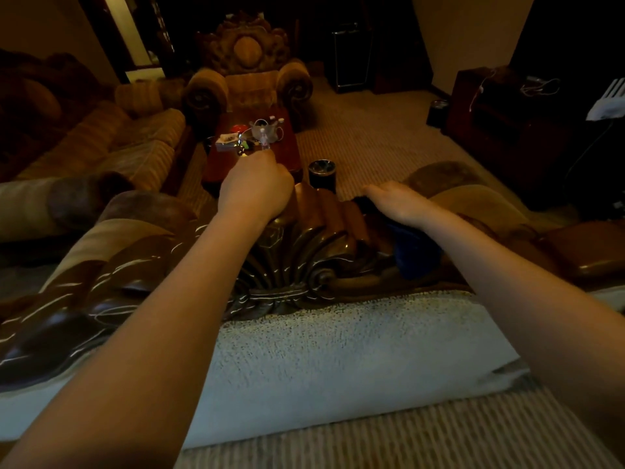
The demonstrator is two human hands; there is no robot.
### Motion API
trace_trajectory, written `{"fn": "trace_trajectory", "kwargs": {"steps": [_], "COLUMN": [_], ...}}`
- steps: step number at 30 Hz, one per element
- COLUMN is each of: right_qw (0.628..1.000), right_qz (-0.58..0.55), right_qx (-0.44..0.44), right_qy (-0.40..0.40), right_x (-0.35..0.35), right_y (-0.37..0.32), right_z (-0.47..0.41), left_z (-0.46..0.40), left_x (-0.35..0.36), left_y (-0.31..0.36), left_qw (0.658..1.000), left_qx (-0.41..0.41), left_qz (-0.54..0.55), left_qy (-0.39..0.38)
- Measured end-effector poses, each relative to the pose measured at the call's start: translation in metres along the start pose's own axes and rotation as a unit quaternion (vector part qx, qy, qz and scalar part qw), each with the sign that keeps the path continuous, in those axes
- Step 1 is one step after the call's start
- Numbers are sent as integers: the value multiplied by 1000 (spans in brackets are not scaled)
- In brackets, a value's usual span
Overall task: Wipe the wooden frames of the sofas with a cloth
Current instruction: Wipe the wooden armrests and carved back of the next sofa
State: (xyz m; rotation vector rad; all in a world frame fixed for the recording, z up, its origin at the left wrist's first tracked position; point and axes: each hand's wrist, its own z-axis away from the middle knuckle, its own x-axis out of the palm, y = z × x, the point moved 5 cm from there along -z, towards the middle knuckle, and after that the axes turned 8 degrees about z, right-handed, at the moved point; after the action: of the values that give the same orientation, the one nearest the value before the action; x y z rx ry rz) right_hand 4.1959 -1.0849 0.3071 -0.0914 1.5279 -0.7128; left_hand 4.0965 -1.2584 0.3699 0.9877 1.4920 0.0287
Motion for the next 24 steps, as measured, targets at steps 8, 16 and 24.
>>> {"fn": "trace_trajectory", "kwargs": {"steps": [8, 16, 24], "right_qw": [911, 844, 664], "right_qz": [-144, 21, -257], "right_qx": [-34, 245, 254], "right_qy": [385, 476, 655], "right_x": [13, 29, 102], "right_y": [-2, 69, -13], "right_z": [78, 104, 111], "left_z": [4, 8, 15], "left_x": [-2, -4, -8], "left_y": [5, 4, 9], "left_qw": [1000, 998, 995], "left_qx": [10, 33, 52], "left_qz": [14, 47, 87], "left_qy": [-8, -2, -16]}}
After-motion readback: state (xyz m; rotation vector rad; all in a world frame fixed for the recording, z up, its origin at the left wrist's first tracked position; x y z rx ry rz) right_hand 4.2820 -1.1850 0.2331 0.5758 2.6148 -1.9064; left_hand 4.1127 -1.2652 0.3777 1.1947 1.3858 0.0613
